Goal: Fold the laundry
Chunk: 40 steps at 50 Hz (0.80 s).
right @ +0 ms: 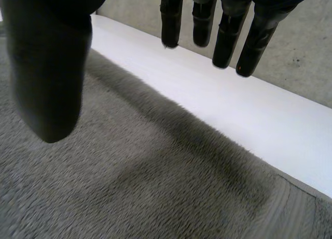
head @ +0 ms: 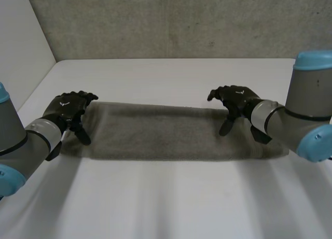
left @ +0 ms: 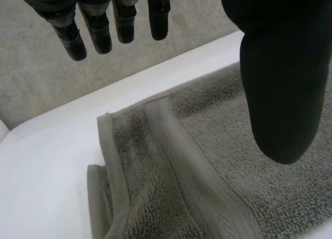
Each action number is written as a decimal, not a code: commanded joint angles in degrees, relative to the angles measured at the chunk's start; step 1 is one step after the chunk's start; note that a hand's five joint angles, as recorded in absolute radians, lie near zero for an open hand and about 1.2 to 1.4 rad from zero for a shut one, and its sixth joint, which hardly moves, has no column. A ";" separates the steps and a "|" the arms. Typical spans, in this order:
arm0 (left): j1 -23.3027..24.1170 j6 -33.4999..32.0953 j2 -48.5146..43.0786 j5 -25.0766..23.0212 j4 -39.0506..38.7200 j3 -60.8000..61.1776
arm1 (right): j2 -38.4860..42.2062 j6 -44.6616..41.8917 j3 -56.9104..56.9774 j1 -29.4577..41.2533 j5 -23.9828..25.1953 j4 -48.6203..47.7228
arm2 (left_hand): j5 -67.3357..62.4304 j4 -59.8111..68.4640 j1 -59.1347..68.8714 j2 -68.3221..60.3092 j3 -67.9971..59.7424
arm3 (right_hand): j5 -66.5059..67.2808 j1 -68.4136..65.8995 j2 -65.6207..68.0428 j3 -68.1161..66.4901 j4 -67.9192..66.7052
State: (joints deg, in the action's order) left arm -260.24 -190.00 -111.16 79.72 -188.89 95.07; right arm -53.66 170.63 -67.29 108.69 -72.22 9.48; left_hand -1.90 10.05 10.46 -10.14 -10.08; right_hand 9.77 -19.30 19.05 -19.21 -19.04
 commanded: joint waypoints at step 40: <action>-0.88 0.24 1.29 0.09 -4.82 6.10 | -13.40 -19.37 -35.37 -16.32 -1.25 -16.43 | 1.18 0.67 0.25 -0.58 -0.64 | 7.47 -7.94 8.19 -8.03 -8.20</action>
State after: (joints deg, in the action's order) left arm -261.12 -189.72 -110.09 79.81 -192.90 100.79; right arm -68.97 152.28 -102.90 92.60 -73.17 -5.36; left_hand -1.90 10.01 10.46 -10.02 -10.02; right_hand 14.39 -23.18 22.54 -23.14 -23.22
